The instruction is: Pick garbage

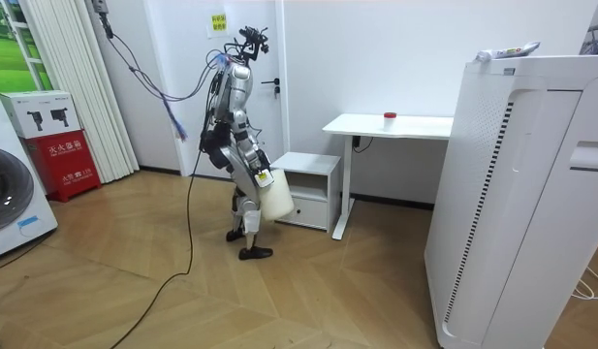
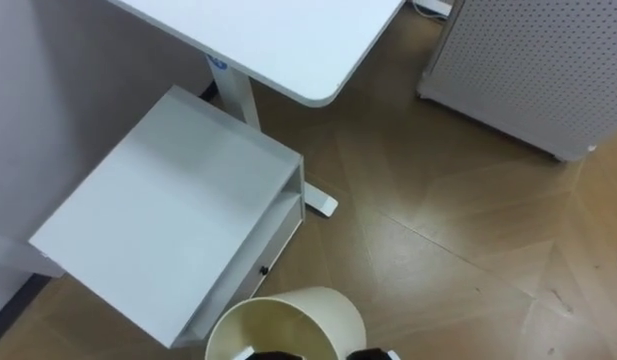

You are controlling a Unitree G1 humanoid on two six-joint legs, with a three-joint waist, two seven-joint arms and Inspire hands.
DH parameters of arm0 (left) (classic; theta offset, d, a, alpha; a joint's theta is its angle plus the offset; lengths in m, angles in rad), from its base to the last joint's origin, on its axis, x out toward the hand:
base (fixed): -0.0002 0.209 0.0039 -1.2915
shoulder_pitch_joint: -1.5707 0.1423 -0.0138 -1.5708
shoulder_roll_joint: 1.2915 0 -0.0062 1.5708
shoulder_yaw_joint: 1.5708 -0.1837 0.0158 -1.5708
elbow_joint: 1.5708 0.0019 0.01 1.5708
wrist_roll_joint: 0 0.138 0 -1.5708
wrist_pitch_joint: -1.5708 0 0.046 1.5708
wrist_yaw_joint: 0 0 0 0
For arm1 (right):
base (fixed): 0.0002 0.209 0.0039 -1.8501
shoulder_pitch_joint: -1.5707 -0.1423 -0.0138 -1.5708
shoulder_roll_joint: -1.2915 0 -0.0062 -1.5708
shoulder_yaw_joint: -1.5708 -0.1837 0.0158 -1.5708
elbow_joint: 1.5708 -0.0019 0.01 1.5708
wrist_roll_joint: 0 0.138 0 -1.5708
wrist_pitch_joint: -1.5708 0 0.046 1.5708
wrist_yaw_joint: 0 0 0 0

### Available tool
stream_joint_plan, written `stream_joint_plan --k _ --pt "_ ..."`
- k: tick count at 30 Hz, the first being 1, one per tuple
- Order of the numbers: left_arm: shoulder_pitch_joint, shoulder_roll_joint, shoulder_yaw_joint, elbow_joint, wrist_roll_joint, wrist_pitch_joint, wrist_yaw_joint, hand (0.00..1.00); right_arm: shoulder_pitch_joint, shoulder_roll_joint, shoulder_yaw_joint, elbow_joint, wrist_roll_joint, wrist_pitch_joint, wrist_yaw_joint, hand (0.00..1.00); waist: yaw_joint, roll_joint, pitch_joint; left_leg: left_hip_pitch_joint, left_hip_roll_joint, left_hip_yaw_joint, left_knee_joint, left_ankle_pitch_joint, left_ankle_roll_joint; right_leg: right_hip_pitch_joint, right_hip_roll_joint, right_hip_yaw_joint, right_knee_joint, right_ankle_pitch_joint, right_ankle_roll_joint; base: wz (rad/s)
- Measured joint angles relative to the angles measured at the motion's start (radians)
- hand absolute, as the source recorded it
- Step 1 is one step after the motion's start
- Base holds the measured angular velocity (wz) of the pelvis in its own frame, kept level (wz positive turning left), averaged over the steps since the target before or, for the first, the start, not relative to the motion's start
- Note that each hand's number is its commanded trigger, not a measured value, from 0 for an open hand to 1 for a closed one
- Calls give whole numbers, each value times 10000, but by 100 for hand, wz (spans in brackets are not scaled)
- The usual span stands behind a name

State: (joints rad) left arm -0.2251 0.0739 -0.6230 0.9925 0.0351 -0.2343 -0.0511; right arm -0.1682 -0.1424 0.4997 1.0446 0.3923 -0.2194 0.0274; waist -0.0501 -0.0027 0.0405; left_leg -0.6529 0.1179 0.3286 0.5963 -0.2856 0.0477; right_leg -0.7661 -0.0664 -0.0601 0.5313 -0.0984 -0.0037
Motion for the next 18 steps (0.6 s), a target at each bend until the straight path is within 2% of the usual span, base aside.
stream_joint_plan --k 8,11,14,16,17,18 --pt "80 248 293 -180 472 -118 -13 0 147 -50 -206 386 -12 -73 369 100 -26 -44 27 512 -99 -2 -264 9 -4 497 -24 0 -146 -32 50 0" --pt "229 523 478 -738 705 -164 -10 0 238 -321 -307 469 -41 -64 790 100 -25 -71 42 919 -102 2 -400 4 -5 851 -40 59 -157 -105 114 0" --pt "430 808 665 -1408 1176 -233 4 0 334 -319 -751 488 -46 -65 1086 100 -57 -111 51 1412 -85 44 -443 -39 -50 1297 2 71 -305 -152 110 -6" --pt "604 882 919 -1813 1360 -240 27 0 379 -322 -966 516 -94 -65 1180 100 -58 -115 54 1732 -88 105 -464 -101 -89 1581 52 108 -333 -182 102 -18" --pt "687 939 1002 -1901 1442 -289 34 0 412 -314 -1032 581 -134 -64 1204 100 -20 -176 76 2081 -79 207 -524 -146 -129 1804 137 274 -340 -219 114 -43" --pt "895 981 1186 -2000 1511 -300 48 0 441 -303 -1103 635 -137 -67 1328 100 13 -253 78 2516 -152 105 -661 -189 -188 2051 226 477 -387 -237 101 -54"
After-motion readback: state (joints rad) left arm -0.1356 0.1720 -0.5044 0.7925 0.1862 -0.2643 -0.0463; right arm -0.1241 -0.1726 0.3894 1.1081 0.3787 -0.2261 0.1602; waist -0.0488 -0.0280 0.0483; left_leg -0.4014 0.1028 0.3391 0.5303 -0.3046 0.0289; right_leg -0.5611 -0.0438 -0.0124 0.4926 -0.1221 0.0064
